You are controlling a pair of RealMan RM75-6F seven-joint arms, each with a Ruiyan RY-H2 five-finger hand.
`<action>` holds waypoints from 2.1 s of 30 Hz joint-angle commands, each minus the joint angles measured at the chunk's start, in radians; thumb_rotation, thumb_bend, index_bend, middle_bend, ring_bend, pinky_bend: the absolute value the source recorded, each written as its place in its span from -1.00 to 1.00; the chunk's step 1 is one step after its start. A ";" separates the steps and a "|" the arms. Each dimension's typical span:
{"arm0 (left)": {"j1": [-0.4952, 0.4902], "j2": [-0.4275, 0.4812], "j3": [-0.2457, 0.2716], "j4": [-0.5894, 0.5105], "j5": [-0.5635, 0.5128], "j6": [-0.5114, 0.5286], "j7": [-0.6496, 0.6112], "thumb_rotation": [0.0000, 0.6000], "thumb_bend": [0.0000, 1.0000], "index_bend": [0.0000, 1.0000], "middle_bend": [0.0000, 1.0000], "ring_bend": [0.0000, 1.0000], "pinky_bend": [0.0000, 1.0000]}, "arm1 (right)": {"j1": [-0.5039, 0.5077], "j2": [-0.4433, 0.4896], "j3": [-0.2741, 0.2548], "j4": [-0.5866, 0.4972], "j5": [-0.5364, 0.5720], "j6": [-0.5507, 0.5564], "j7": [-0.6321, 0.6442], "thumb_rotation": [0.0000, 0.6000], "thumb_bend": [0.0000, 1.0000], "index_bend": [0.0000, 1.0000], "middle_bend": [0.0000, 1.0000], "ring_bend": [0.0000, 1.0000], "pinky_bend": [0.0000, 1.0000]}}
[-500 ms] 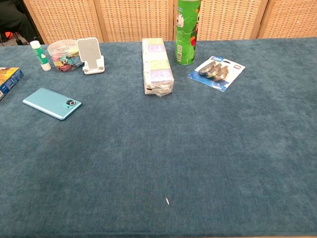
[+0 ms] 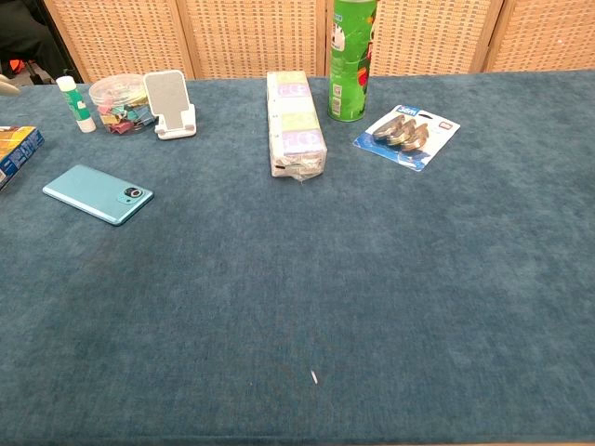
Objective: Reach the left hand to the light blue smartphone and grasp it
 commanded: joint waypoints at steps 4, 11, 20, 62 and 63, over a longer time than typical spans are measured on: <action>-0.156 -0.165 0.016 0.285 0.042 -0.161 -0.063 1.00 -0.99 -0.65 -0.99 -0.98 -0.75 | 0.008 -0.008 0.014 0.014 0.038 -0.022 -0.012 1.00 -1.00 -0.93 -1.00 -1.00 -1.00; -0.200 -0.216 0.060 0.385 0.080 -0.185 -0.120 1.00 -0.93 -0.64 -0.98 -0.97 -0.74 | 0.015 -0.017 0.022 0.025 0.065 -0.043 -0.025 1.00 -1.00 -0.93 -1.00 -1.00 -1.00; -0.205 -0.263 0.098 0.470 0.091 -0.197 -0.161 1.00 -0.86 -0.63 -0.96 -0.96 -0.73 | 0.020 -0.021 0.022 0.030 0.075 -0.059 -0.027 1.00 -1.00 -0.93 -1.00 -1.00 -1.00; -0.252 -0.072 0.187 0.245 0.183 -0.149 0.414 1.00 0.57 -0.16 -0.36 -0.58 -0.39 | 0.020 -0.025 0.010 0.020 0.057 -0.060 -0.042 1.00 -1.00 -0.93 -1.00 -1.00 -1.00; -0.258 -0.066 0.182 0.230 0.179 -0.153 0.433 1.00 0.57 -0.16 -0.36 -0.58 -0.39 | 0.020 -0.024 0.010 0.020 0.058 -0.061 -0.041 1.00 -1.00 -0.93 -1.00 -1.00 -1.00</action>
